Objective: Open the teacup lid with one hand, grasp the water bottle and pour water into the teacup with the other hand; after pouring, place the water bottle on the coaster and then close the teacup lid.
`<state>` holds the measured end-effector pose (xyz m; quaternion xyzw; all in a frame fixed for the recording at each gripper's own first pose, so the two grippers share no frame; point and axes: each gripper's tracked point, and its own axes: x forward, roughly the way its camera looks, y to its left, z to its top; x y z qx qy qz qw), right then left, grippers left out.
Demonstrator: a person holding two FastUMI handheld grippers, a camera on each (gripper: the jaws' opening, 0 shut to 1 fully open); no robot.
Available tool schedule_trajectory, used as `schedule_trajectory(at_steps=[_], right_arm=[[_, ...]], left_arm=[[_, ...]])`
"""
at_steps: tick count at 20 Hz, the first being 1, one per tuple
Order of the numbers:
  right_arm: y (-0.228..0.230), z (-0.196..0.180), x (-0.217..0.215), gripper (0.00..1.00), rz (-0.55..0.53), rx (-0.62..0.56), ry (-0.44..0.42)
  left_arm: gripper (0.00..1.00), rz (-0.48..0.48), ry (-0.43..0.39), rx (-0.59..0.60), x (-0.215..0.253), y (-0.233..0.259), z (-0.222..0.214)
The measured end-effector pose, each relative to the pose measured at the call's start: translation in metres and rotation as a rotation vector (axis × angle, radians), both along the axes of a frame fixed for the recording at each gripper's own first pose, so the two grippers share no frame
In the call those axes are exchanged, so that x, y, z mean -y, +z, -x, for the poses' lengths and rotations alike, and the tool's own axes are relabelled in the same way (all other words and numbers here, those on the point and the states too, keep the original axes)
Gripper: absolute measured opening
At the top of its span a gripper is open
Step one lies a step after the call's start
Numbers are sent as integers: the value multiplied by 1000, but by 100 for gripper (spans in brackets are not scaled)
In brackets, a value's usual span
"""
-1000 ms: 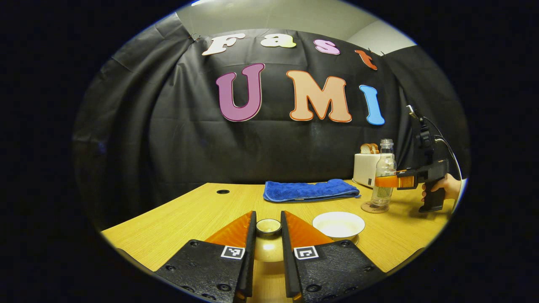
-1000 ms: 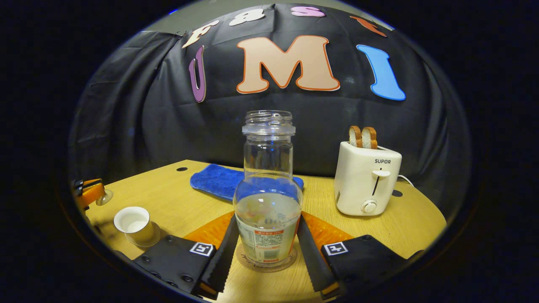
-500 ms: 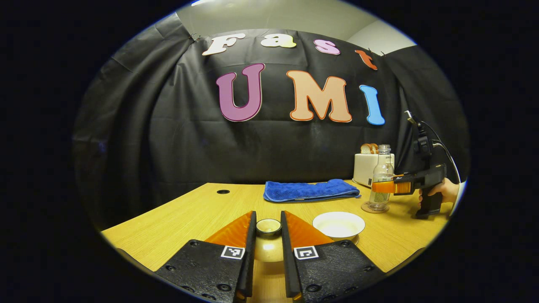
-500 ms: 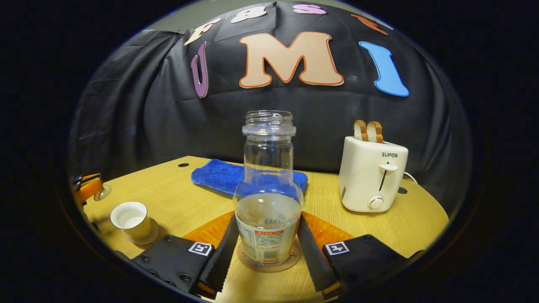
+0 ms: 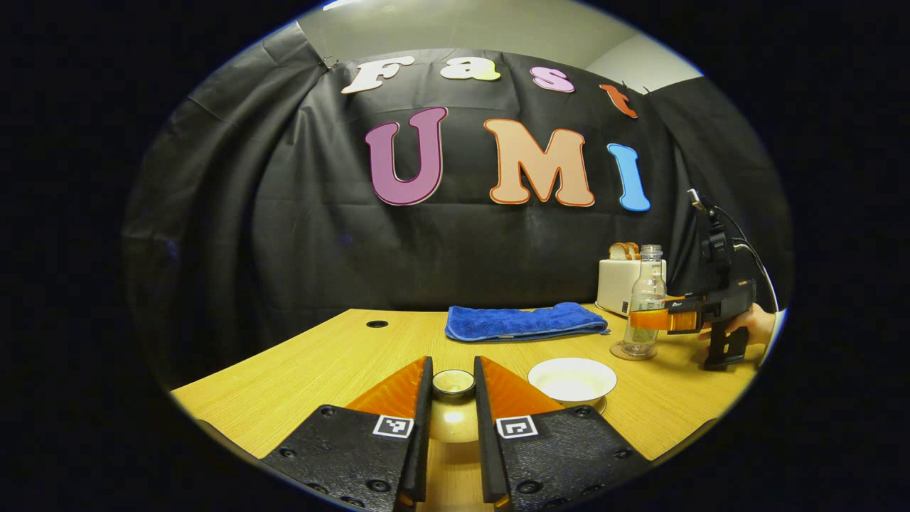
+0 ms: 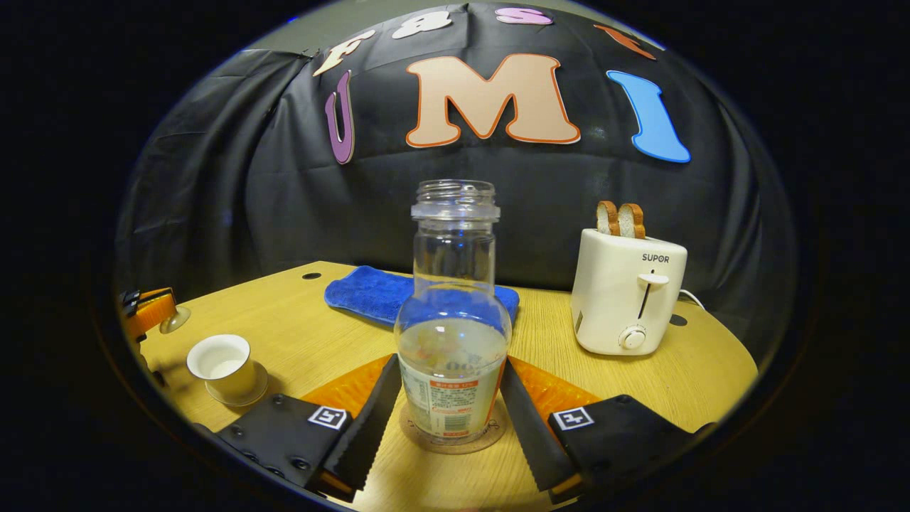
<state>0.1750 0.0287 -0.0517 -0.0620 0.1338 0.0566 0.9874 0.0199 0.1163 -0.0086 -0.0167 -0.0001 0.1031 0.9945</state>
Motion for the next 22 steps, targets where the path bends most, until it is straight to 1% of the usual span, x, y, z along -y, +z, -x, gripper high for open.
schedule_trajectory(at_steps=[1, 2, 3, 4, 5, 6, 7, 8, 9, 10, 11, 13, 14, 15, 17, 19, 20, 21, 22], right_arm=[[0, 2, 1, 88, 4, 3, -5], [-2, 6, 3, 84, 5, 2, -8], [-3, 9, 2, 89, 4, 3, -6], [-3, 13, 3, 84, 8, 4, -9], [0, 17, 4, 89, 5, 17, -11], [2, 21, 4, 89, 11, 25, -12], [2, 23, 6, 93, 17, 26, -12], [1, 27, 7, 93, 16, 29, -11], [3, 32, 6, 89, 14, 36, -8], [5, 36, 6, 89, 17, 47, -9], [9, 41, 7, 93, 22, 63, -11], [14, 52, 8, 84, 25, 93, -15], [16, 57, 7, 84, 21, 106, -15], [18, 62, 8, 89, 16, 119, -18], [24, 69, 11, 88, 1, 145, -26], [27, 76, 14, 84, -13, 160, -34], [28, 79, 16, 88, -20, 167, -40], [29, 81, 18, 88, -28, 174, -47], [31, 83, 21, 93, -37, 181, -57]], left_arm=[[28, 0, 0, -1, 0, 0, 0], [28, 0, -3, 0, 0, 0, 0], [28, 0, -7, 1, 1, 0, 0], [28, 1, -9, 2, 1, 0, 0], [28, 1, -14, 2, 1, 0, -1], [28, 1, -18, 2, 2, 0, -2], [28, 0, -21, -1, 2, 0, -3], [28, 0, -29, 0, 4, -1, -4], [28, 0, -44, 0, 7, -1, -8], [28, 0, -59, -2, 13, 0, -15], [28, 0, -74, -2, 17, 1, -22], [28, 1, -113, 1, 26, 1, -29], [28, 2, -133, 2, 30, 1, -33], [28, 2, -152, 4, 35, 2, -36], [28, 3, -193, 6, 45, 1, -42], [28, 4, -230, 8, 55, 2, -47], [28, 2, -251, 10, 60, 3, -48], [28, 3, -281, 15, 66, 4, -49], [28, 1, -307, 14, 72, 4, -51]])
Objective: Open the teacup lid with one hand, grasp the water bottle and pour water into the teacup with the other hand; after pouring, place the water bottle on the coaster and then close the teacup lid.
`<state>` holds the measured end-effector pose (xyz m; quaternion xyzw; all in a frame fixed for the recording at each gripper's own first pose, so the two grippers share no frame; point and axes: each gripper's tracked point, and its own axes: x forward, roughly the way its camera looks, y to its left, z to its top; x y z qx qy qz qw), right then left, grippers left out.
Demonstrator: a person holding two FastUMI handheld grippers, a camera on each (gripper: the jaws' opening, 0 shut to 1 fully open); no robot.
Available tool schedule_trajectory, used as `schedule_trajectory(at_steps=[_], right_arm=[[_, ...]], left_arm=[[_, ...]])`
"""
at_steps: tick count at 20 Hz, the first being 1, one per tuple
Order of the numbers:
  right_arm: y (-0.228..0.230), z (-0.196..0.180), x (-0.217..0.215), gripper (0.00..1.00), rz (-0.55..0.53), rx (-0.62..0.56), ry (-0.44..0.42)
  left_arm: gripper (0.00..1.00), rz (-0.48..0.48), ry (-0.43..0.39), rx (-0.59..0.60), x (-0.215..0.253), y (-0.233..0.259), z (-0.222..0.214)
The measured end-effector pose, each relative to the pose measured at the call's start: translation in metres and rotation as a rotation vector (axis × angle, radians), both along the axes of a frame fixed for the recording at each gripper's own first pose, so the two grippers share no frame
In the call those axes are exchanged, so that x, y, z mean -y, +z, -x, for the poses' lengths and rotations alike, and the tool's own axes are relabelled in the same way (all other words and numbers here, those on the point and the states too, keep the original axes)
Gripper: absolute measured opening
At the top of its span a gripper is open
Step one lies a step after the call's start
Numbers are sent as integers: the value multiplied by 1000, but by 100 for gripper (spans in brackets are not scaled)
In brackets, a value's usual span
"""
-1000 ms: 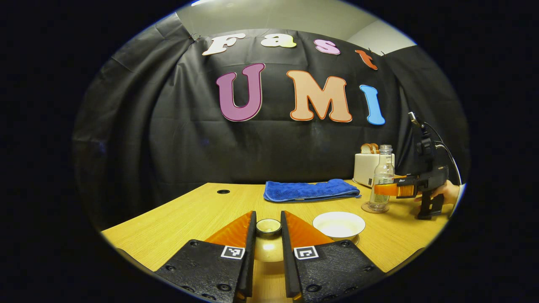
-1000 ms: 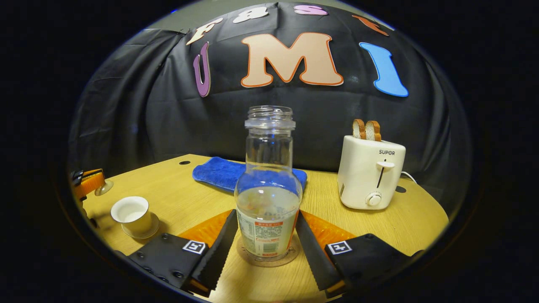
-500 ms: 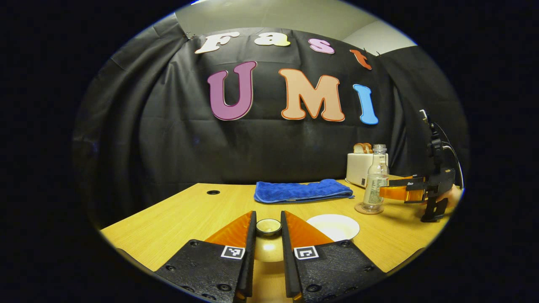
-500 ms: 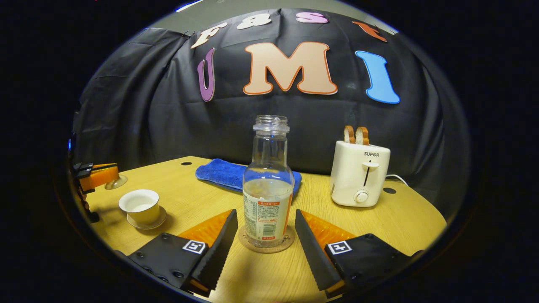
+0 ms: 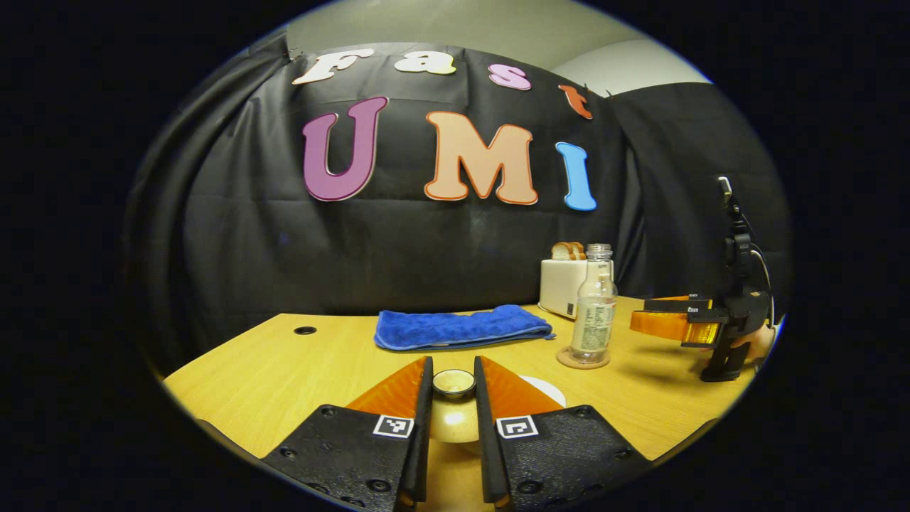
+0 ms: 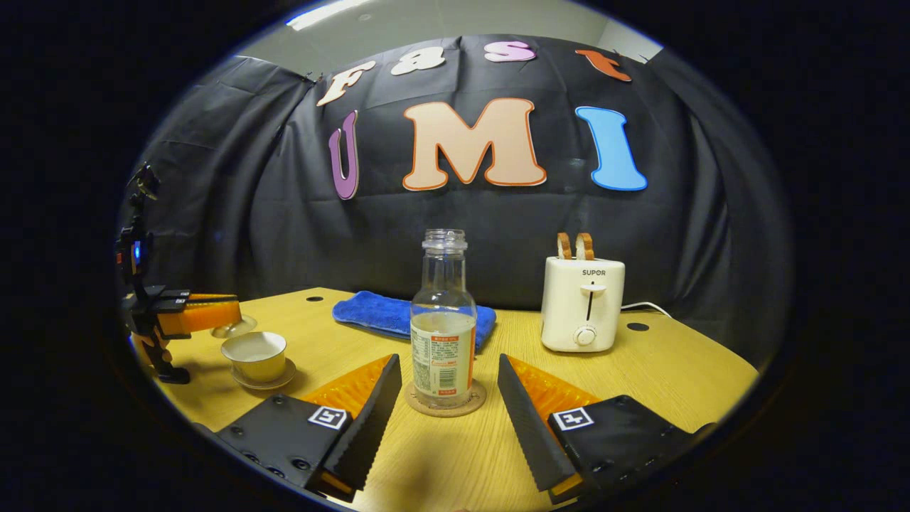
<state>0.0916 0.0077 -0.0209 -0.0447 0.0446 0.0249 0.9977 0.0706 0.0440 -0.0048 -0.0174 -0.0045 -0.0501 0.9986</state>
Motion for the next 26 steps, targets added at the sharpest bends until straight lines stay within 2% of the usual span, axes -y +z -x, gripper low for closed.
schedule_trajectory(at_steps=[1, 2, 3, 4, 6, 7, 8, 9, 10, 11, 13, 14, 16, 17, 18, 22, 24, 25, 26], right_arm=[[2, 2, 2, 88, -10, 8, -5], [3, 3, 2, 92, -17, 13, -9], [4, 5, 3, 88, -17, 19, -10], [5, 7, 3, 92, -14, 25, -12], [6, 9, 5, 93, -12, 32, -16], [6, 11, 6, 89, -15, 31, -23], [7, 13, 8, 92, -18, 34, -27], [9, 15, 8, 88, -16, 44, -30], [11, 19, 9, 92, -15, 58, -36], [14, 21, 11, 92, -16, 73, -48], [12, 25, 17, 84, -13, 69, -74], [13, 27, 18, 88, -12, 71, -81], [14, 30, 18, 84, -12, 74, -90], [14, 31, 19, 88, -12, 76, -96], [15, 31, 21, 84, -11, 77, -101], [15, 32, 23, 84, -11, 79, -113], [15, 32, 24, 84, -10, 79, -120], [15, 32, 24, 84, -10, 79, -122], [15, 32, 25, 84, -10, 79, -125]], left_arm=[[28, 0, -25, 1, 5, 0, -1], [28, 0, -50, 2, 10, 1, -2], [28, -1, -71, 1, 15, 0, -3], [28, -2, -89, -1, 18, 0, -3], [28, -10, -121, -13, 26, -2, -6], [28, -18, -133, -26, 28, -4, -7], [28, -27, -142, -41, 30, -7, -8], [28, -35, -146, -58, 31, -9, -9], [28, -42, -152, -68, 32, -11, -10], [28, -47, -158, -75, 34, -12, -11], [28, -52, -169, -86, 36, -13, -11], [28, -53, -171, -91, 36, -14, -10], [28, -57, -165, -100, 35, -16, -11], [28, -58, -163, -102, 35, -16, -12], [29, -57, -161, -101, 35, -16, -11], [32, -48, -151, -89, 33, -14, -12], [43, -44, -147, -86, 32, -12, -11], [55, -43, -142, -84, 31, -12, -11], [62, -41, -139, -83, 31, -12, -11]])
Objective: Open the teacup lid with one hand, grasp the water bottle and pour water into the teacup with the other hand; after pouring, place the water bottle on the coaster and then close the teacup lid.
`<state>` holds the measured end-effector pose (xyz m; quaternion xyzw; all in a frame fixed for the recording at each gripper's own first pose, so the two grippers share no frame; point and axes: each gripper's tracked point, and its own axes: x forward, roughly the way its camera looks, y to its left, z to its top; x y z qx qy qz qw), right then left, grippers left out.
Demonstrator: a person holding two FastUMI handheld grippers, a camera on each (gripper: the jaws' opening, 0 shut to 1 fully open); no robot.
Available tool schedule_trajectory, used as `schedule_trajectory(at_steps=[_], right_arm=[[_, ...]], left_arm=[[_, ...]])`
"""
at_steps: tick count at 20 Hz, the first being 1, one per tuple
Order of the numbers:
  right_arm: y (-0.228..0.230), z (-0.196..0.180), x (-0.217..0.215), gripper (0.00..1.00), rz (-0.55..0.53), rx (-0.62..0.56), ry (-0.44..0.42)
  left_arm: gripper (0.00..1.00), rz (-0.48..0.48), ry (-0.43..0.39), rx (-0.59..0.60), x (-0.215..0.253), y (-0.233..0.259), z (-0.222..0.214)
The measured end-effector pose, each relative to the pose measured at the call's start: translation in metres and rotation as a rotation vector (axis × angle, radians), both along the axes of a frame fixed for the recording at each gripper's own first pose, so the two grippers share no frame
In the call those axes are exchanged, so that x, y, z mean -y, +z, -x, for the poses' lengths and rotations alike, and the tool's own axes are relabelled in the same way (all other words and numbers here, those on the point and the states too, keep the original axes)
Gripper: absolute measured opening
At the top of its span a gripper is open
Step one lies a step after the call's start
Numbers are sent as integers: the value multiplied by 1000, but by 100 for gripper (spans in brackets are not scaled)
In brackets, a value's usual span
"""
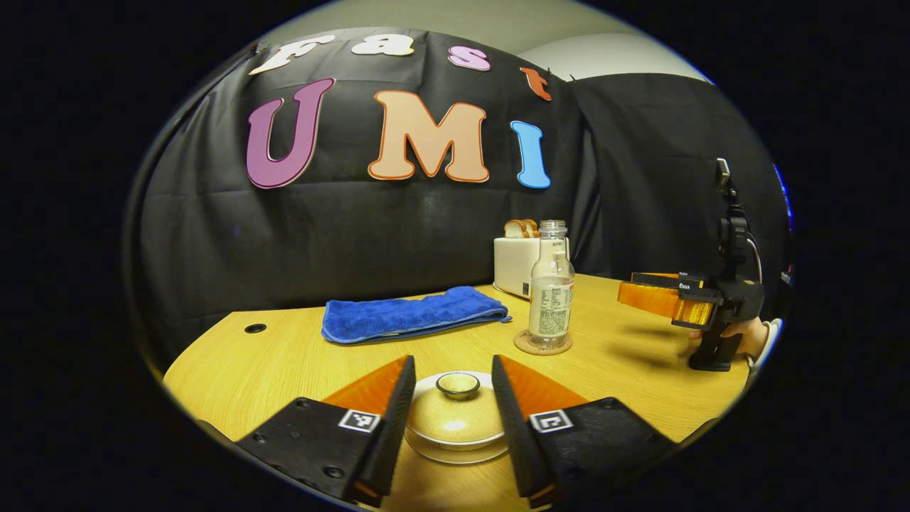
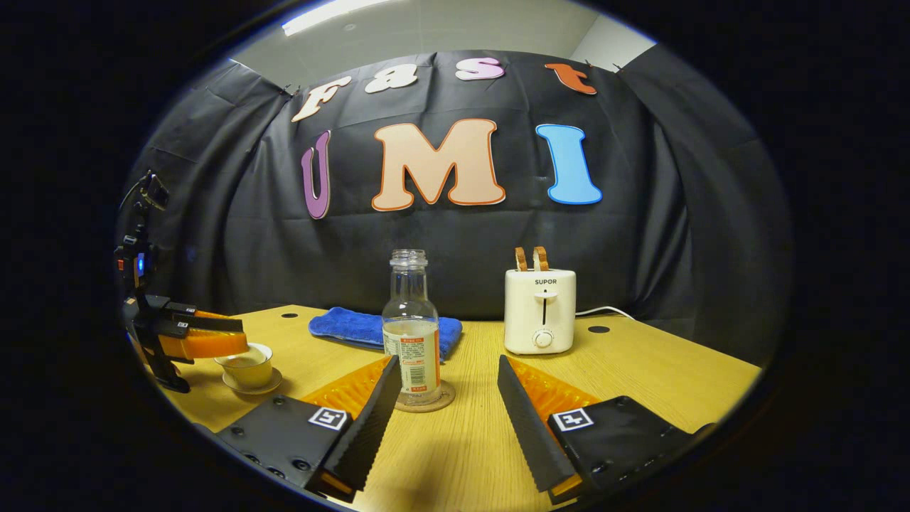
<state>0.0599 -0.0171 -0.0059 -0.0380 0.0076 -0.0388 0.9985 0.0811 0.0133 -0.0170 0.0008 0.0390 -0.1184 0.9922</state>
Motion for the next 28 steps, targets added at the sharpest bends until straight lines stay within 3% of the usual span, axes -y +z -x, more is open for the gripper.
schedule_trajectory(at_steps=[3, 5, 12, 13, 14, 15, 16, 19, 25, 28], right_arm=[[1, 0, 1, 84, 0, 2, -11], [1, -1, 4, 84, 1, 4, -21], [2, 0, 11, 84, 3, 8, -60], [2, 1, 12, 84, 4, 9, -62], [2, 2, 12, 88, 4, 8, -66], [3, 2, 13, 84, 4, 9, -73], [3, 6, 14, 88, 4, 11, -80], [4, 10, 17, 84, 5, 12, -94], [7, 24, 26, 88, 8, 20, -144], [7, 29, 27, 88, 9, 22, -154]], left_arm=[[90, 2, 24, 6, -4, 1, 1], [95, 7, 57, 15, -10, 3, 1], [94, 41, 156, 85, -25, 14, 19], [99, 42, 167, 80, -27, 13, 22], [94, 41, 182, 80, -30, 12, 27], [94, 40, 200, 82, -33, 13, 32], [94, 38, 226, 84, -38, 13, 37], [95, 33, 322, 80, -56, 12, 50], [95, 22, 519, 75, -92, 10, 70], [98, 18, 566, 74, -97, 10, 73]])
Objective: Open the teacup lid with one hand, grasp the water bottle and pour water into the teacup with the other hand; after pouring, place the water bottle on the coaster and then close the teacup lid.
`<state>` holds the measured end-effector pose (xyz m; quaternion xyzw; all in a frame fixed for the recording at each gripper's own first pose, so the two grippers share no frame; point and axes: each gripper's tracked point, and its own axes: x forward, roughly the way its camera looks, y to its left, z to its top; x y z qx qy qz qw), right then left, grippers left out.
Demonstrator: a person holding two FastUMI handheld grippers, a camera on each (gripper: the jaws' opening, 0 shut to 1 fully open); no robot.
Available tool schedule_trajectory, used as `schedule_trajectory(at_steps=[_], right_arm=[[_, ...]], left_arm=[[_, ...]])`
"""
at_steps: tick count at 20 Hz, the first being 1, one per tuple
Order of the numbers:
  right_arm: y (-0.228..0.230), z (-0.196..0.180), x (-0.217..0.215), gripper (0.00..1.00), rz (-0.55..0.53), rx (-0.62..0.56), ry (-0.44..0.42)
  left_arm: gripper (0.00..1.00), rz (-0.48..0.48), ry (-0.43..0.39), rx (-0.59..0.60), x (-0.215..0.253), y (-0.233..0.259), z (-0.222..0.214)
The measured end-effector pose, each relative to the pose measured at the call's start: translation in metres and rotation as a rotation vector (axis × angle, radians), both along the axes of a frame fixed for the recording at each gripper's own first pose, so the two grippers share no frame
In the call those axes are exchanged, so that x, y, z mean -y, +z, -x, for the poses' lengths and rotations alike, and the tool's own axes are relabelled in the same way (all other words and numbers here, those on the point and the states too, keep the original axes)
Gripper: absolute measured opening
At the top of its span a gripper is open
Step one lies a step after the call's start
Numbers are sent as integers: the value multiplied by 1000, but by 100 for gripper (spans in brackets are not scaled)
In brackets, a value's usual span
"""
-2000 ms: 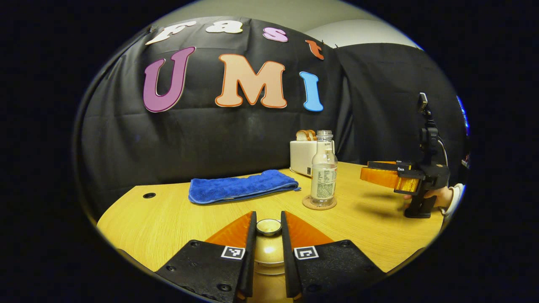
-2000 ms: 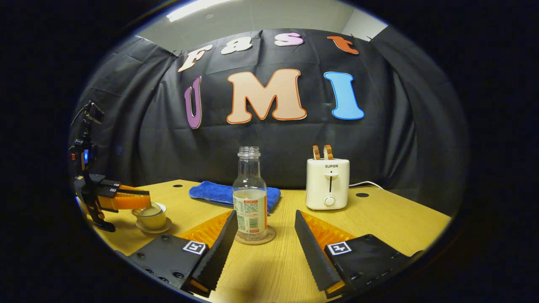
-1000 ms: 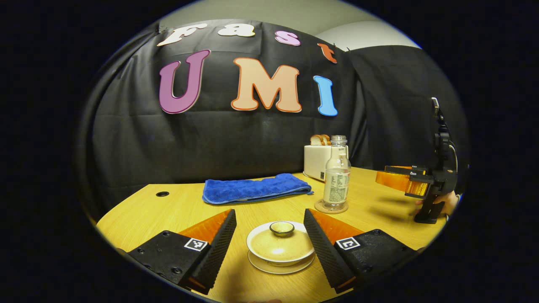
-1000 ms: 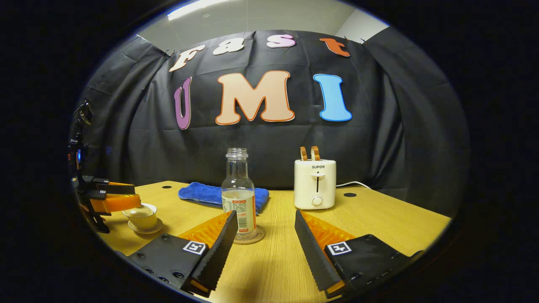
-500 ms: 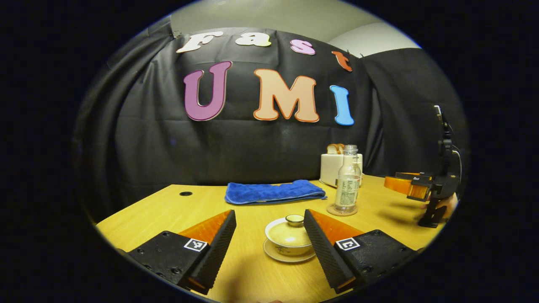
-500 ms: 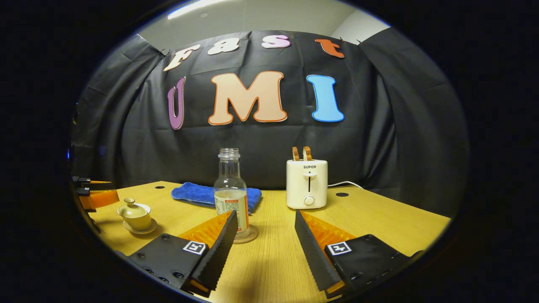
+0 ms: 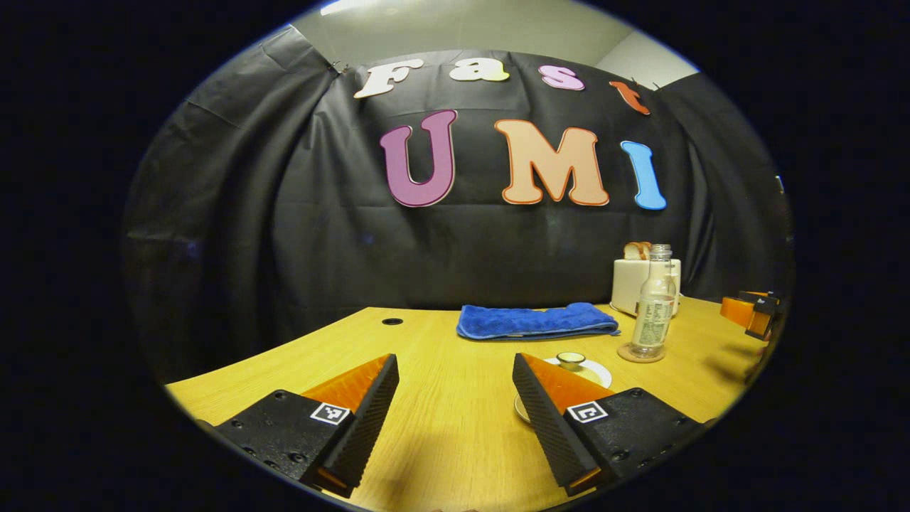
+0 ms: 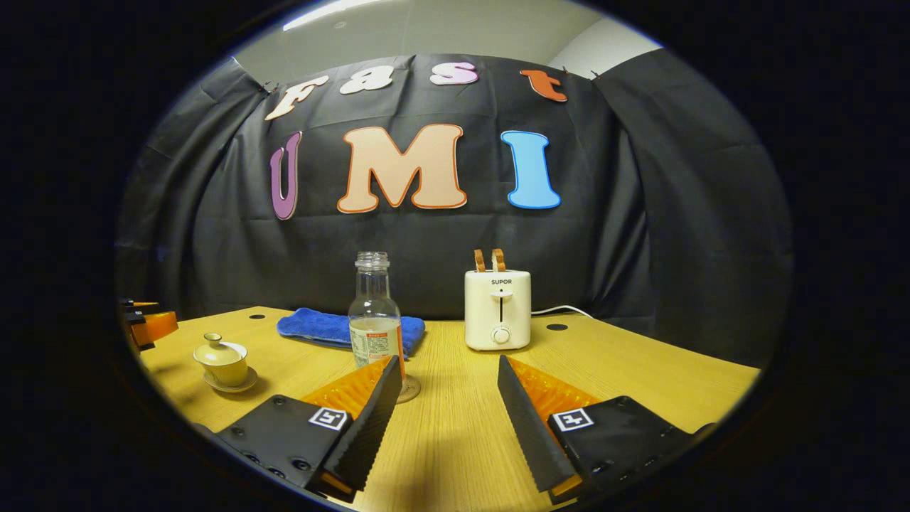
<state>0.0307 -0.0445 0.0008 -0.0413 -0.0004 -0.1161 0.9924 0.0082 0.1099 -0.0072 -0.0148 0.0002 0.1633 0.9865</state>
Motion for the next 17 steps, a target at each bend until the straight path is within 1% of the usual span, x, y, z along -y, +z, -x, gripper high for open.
schedule_trajectory(at_steps=[1, 10, 11, 12, 14, 15, 17], right_arm=[[0, 0, 0, 88, 0, 0, 1], [1, 2, 1, 88, 0, 0, -8], [1, 2, 1, 84, 0, -1, -8], [1, 1, 4, 92, 0, 0, -10], [1, 1, 4, 84, 0, 0, -10], [2, 1, 4, 84, 0, 0, -11], [2, 2, 6, 92, 0, 2, -23]], left_arm=[[94, 0, 1, 0, 0, 0, 0], [95, 0, 6, 2, 0, 0, 0], [95, -1, 10, 2, -1, 0, 0], [95, -2, 18, 2, -3, 0, 1], [95, -2, 33, 2, -6, -1, 2], [95, -2, 39, 2, -6, 0, 3], [95, -2, 49, 2, -8, 0, 4]])
